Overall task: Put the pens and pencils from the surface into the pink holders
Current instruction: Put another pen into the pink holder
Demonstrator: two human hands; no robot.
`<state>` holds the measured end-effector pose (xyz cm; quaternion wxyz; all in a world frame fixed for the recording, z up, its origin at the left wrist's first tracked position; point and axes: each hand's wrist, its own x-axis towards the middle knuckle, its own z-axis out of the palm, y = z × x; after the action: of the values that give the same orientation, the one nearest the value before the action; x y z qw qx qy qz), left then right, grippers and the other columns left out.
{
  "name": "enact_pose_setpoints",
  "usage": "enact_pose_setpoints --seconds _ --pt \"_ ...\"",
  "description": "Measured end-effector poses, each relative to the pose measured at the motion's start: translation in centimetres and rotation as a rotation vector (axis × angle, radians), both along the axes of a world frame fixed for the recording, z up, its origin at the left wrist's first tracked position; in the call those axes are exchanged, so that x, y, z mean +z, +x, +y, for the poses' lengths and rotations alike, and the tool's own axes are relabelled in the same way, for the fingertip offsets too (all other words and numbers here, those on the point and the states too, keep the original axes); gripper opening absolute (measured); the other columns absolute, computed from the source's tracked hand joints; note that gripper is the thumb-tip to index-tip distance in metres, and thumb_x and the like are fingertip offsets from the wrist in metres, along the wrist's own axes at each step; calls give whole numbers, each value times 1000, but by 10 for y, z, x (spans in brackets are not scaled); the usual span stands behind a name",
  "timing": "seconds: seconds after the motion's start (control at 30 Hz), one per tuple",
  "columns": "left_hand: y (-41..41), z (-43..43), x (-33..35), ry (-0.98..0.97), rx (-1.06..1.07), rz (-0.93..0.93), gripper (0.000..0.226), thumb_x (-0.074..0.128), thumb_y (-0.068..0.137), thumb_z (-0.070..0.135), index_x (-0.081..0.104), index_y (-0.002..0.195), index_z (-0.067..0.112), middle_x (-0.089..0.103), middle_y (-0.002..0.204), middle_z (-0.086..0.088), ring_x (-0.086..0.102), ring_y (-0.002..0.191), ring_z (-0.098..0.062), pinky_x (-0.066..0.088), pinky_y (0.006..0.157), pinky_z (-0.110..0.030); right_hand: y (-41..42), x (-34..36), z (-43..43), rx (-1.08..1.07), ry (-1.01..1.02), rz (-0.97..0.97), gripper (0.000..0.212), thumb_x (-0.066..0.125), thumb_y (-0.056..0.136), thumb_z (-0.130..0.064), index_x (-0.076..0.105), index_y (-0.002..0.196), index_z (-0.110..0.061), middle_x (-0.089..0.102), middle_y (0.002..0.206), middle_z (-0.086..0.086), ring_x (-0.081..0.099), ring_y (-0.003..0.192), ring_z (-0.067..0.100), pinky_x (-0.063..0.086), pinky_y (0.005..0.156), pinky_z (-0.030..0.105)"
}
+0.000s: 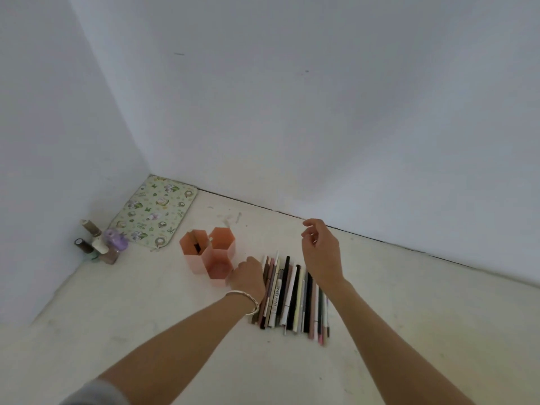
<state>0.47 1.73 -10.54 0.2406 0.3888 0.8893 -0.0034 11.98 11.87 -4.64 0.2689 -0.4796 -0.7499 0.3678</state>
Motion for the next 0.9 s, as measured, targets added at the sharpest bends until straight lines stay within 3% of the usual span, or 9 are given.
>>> enact_pose_setpoints --seconds 0.17,0.23,0.3,0.4,0.47,0.53,0.63,0.8,0.9 --pt "0 0 5 21 16 -8 32 51 90 10 45 122 9 61 118 -7 64 110 -27 56 87 -42 -7 -12 0 29 -34 0 27 48 91 -8 56 109 -27 63 85 -9 52 60 9 44 61 22" --pt "-5 2 17 128 -18 -53 34 54 94 14 43 124 5 55 120 -10 62 109 -28 55 87 -39 -14 -16 3 38 -18 -31 25 47 93 -10 56 109 -26 62 80 -9 50 55 5 41 57 19" --pt "-16 6 40 324 -1 -161 30 58 91 14 45 117 5 56 109 -9 63 96 -24 55 80 -35 -25 -20 4 59 -16 -106 22 46 94 -11 57 109 -23 60 73 -9 49 51 4 39 55 20" --pt "-42 10 87 582 91 -228 21 61 87 14 45 101 15 60 81 0 59 64 -11 48 56 -24 -46 -29 -1 146 -81 -314 28 45 93 -8 57 118 -16 65 85 4 60 66 12 50 63 29" --pt "-57 8 111 718 162 -278 24 62 87 16 46 105 19 62 81 3 63 68 -13 52 58 -26 -60 -38 -9 218 -78 -479 30 45 95 -11 54 123 -13 64 102 13 63 86 23 52 78 34" --pt "-65 4 124 810 205 -311 29 64 87 17 47 110 21 62 84 7 65 74 -14 56 65 -29 -73 -48 -18 301 40 -652 24 45 97 -16 53 119 -10 63 107 12 57 100 27 44 83 35" --pt "-71 -3 128 863 238 -323 33 65 87 18 48 115 23 61 85 12 66 75 -9 59 63 -30 -85 -59 -28 360 147 -784 14 48 95 -17 52 108 -11 64 102 7 52 99 26 37 81 34" --pt "-77 -9 131 934 217 -329 63 64 89 12 34 141 29 60 83 9 65 74 -7 54 64 -18 -93 -64 -29 332 119 -766 14 43 92 -9 54 101 -10 63 98 8 54 97 26 37 79 32" --pt "-93 -13 141 1001 228 -310 62 65 88 8 39 140 30 60 85 10 66 75 -6 58 61 -20 -89 -48 -15 218 22 -563 17 45 90 -10 61 93 -3 66 94 12 59 90 28 48 78 36"
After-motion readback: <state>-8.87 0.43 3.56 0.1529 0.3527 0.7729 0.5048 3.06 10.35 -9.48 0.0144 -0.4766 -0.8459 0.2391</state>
